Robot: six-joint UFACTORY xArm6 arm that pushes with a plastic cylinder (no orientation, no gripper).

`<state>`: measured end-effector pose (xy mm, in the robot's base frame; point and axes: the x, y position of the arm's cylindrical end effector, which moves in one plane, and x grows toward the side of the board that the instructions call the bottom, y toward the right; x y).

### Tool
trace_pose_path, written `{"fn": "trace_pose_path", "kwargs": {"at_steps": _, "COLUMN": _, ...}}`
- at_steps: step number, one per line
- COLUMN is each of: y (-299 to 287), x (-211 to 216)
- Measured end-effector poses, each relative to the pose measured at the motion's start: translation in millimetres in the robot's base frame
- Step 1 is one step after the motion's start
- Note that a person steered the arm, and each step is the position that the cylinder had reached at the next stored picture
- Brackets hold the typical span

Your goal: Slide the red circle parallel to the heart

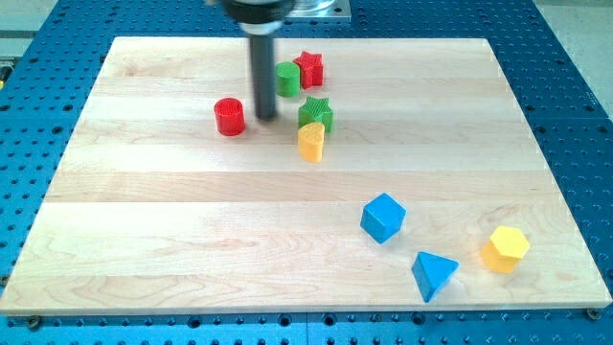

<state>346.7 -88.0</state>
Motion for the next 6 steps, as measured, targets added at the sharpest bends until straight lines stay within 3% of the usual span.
{"fn": "trace_pose_path", "kwargs": {"at_steps": 1, "y": -65.3, "x": -10.2}}
{"fn": "trace_pose_path", "kwargs": {"at_steps": 2, "y": -59.4, "x": 13.7}}
{"fn": "trace_pose_path", "kwargs": {"at_steps": 3, "y": 9.7, "x": 28.5}}
{"fn": "trace_pose_path", "kwargs": {"at_steps": 4, "y": -43.6, "x": 33.1}}
{"fn": "trace_pose_path", "kwargs": {"at_steps": 5, "y": -56.5, "x": 74.2}}
{"fn": "trace_pose_path", "kwargs": {"at_steps": 6, "y": -12.6, "x": 80.6}}
